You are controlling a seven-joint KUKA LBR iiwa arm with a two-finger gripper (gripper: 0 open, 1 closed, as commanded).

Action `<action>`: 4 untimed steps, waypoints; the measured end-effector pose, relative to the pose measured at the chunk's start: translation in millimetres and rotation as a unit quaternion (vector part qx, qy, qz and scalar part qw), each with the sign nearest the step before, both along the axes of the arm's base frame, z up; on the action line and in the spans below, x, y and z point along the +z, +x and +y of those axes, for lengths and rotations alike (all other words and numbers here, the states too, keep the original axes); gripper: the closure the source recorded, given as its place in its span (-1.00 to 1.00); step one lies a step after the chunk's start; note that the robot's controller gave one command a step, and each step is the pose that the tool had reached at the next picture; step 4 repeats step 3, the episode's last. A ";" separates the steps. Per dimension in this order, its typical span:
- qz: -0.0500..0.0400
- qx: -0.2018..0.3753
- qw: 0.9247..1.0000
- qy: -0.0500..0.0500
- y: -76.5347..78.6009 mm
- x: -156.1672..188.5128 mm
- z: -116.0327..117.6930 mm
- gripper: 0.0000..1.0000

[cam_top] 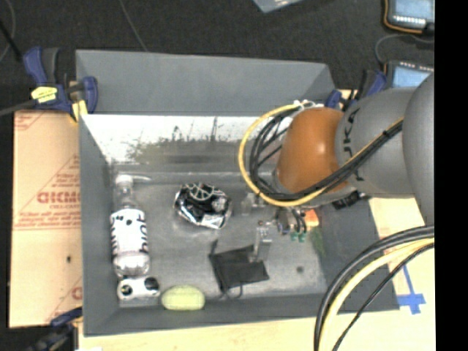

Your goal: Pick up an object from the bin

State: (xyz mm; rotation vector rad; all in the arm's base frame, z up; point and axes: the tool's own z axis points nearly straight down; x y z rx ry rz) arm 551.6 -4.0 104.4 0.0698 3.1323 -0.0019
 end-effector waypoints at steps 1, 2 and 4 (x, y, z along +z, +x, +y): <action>-0.004 0.066 0.998 -0.001 -29.2 -32.2 6.6 1.00; -0.004 0.066 0.998 -0.001 -29.2 -32.2 6.6 1.00; -0.005 0.074 0.997 -0.002 -13.3 63.1 9.3 1.00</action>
Offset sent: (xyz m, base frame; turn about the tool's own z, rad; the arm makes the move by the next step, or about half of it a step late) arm 0.0000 0.0000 0.0000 0.0000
